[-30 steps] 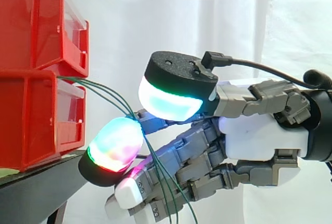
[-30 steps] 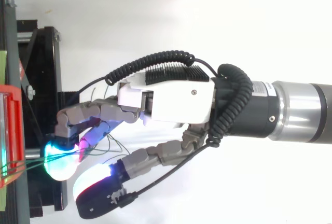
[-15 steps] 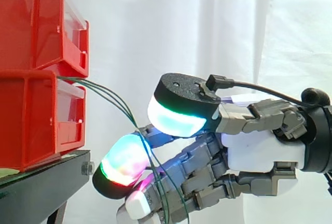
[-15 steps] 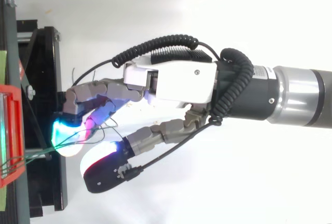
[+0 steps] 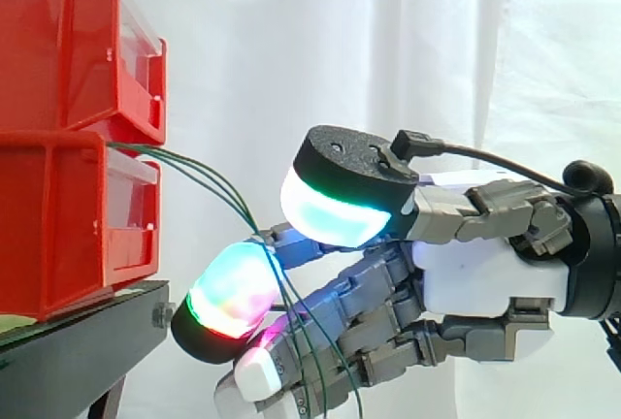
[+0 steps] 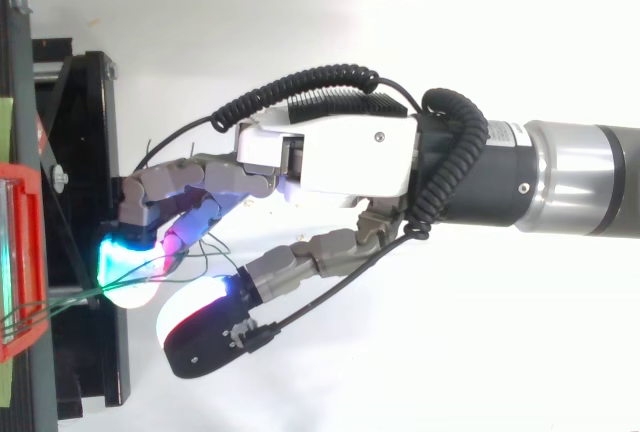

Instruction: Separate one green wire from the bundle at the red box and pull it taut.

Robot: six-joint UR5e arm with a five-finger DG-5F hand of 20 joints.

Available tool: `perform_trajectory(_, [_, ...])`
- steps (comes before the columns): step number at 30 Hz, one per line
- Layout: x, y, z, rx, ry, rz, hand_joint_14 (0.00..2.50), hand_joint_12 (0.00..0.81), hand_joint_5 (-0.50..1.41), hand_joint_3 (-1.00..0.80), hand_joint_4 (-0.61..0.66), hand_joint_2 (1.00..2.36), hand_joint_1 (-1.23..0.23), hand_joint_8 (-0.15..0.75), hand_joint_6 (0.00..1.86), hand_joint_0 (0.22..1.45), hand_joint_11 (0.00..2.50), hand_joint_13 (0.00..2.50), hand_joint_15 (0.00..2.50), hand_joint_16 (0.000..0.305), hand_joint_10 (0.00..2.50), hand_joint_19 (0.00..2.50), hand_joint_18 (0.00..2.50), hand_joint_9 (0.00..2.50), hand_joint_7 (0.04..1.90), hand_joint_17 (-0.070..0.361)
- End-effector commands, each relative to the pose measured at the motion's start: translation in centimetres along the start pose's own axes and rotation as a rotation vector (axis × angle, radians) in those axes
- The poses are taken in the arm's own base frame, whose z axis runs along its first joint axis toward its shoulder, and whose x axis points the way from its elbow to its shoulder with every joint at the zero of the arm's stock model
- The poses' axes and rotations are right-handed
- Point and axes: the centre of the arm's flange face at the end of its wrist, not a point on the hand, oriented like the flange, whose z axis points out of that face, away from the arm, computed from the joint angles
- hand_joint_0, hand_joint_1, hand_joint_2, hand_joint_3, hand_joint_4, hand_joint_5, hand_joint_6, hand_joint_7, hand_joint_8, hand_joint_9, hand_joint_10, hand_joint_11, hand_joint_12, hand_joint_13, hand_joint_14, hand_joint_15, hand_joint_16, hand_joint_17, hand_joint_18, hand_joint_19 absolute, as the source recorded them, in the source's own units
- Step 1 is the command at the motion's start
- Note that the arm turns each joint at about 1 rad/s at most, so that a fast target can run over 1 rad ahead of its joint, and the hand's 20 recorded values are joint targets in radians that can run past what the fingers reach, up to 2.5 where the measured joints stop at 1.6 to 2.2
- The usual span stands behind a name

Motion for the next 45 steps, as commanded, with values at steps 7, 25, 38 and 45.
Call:
perform_trajectory(7, [-0.8, -0.2, 0.0, -0.011, 0.04, -0.001, 0.01, 0.392, -0.1, -0.33, 0.18, 1.02, -0.57, 0.295, 0.5, 0.61, 0.26, 0.54, 0.24, 0.061, 0.01, 0.28, 0.47, 0.73, 1.33, 0.136])
perform_trajectory(25, [-2.8, 2.0, -0.8, -0.005, 0.058, -0.006, 0.01, 0.399, -0.1, -0.44, 0.18, 1.01, -0.38, 0.302, 0.54, 0.57, 0.36, 0.55, 0.25, 0.062, 0.02, 0.3, 0.49, 0.8, 1.39, 0.139])
perform_trajectory(38, [-4.3, 3.1, -0.2, -0.003, 0.043, -0.003, 0.01, 0.404, -0.19, -0.18, 0.21, 1.02, -0.66, 0.314, 0.81, 0.61, 0.46, 0.57, 0.28, 0.061, 0.02, 0.31, 0.52, 0.77, 1.04, 0.137])
perform_trajectory(45, [-4.6, 2.8, -0.2, -0.003, 0.036, -0.005, 0.01, 0.418, -0.16, -0.47, 0.23, 1.0, -0.43, 0.337, 0.83, 0.54, 0.52, 0.63, 0.28, 0.063, 0.02, 0.33, 0.59, 0.94, 1.11, 0.141])
